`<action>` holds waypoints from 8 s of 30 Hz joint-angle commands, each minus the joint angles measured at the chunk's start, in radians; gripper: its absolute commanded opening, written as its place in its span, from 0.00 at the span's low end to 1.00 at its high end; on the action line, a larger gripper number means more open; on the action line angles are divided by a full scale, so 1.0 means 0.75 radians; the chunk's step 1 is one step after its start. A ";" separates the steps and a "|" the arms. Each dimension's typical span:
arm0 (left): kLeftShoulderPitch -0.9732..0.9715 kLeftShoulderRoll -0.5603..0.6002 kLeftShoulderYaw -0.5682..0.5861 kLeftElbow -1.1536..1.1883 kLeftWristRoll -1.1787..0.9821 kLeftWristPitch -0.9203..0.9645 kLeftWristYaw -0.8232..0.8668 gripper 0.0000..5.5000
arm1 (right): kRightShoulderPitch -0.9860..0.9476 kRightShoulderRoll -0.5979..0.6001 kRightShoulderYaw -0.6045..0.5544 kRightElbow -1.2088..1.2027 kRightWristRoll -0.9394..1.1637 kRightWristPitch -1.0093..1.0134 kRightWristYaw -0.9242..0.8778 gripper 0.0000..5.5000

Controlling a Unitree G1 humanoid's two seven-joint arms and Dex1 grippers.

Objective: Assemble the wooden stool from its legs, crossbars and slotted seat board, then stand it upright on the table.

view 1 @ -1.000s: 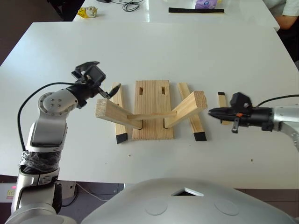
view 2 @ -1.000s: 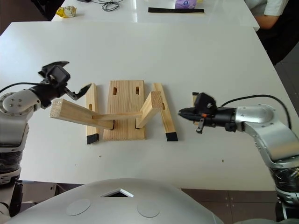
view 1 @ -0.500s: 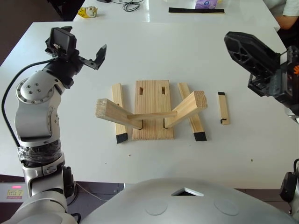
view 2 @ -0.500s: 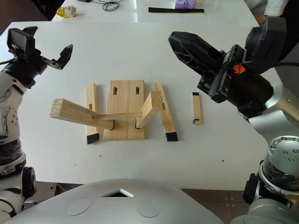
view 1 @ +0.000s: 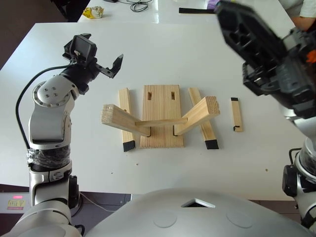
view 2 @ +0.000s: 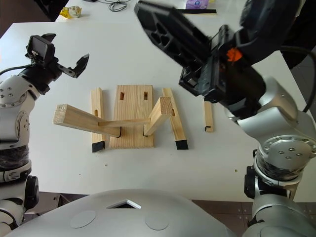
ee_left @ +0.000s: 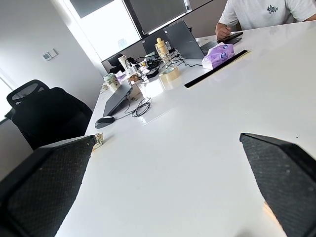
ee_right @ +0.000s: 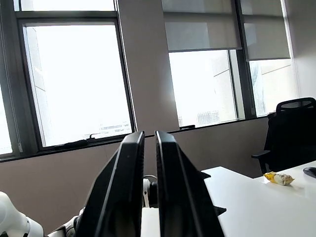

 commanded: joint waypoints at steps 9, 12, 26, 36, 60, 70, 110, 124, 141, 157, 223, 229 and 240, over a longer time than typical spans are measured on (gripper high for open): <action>-0.022 -0.014 -0.074 -0.042 0.009 0.036 0.013 0.98 | 0.144 0.078 0.251 0.053 -0.447 -0.007 0.123 0.08; -0.008 -0.017 -0.069 -0.043 0.014 0.037 0.022 0.98 | 0.088 0.081 0.126 0.062 -0.353 -0.043 0.030 0.08; 0.975 0.033 0.223 -0.460 0.198 -0.318 -0.030 0.98 | 0.772 0.019 -0.187 -0.147 -0.803 -0.022 -0.417 0.08; 1.182 -0.091 0.321 -0.537 0.293 -0.533 0.075 0.98 | 1.104 0.154 -0.043 -0.286 -1.308 -0.056 -0.492 0.08; 0.581 -0.160 -0.102 -0.499 0.359 -0.224 0.131 0.98 | 0.468 0.424 0.540 -0.144 -1.461 0.386 -0.388 0.08; 0.689 -0.107 -0.143 -0.467 0.377 -0.257 0.088 0.98 | 0.501 0.405 0.403 -0.080 -1.529 0.349 -0.307 0.08; 0.522 -0.065 -0.073 -0.170 0.368 -0.431 0.075 0.98 | 0.357 0.137 0.315 -0.092 -0.537 0.181 -0.427 0.08; 0.540 -0.110 -0.080 -0.186 0.395 -0.395 0.137 0.98 | -0.179 0.233 -0.078 -0.051 -0.136 -0.142 -0.667 0.08; 0.467 -0.096 -0.101 -0.144 0.377 -0.393 0.101 0.98 | 0.271 0.180 0.296 0.037 -0.581 -0.088 -0.395 0.08; 0.640 -0.086 -0.129 -0.132 0.427 -0.442 0.098 0.98 | 0.428 0.076 0.064 0.356 -0.726 -0.062 -0.458 0.08; 0.314 -0.012 0.018 0.101 0.045 -0.069 0.015 0.61 | 0.715 0.369 0.212 0.497 -1.484 0.068 -0.016 0.07; 0.154 -0.060 -0.119 0.143 0.101 -0.157 0.008 0.61 | 0.797 0.158 0.223 0.177 -1.272 0.212 0.297 0.07; 0.033 -0.163 -0.467 0.702 0.333 -0.842 -0.082 0.61 | 0.634 0.115 0.387 0.158 -1.176 0.289 0.462 0.07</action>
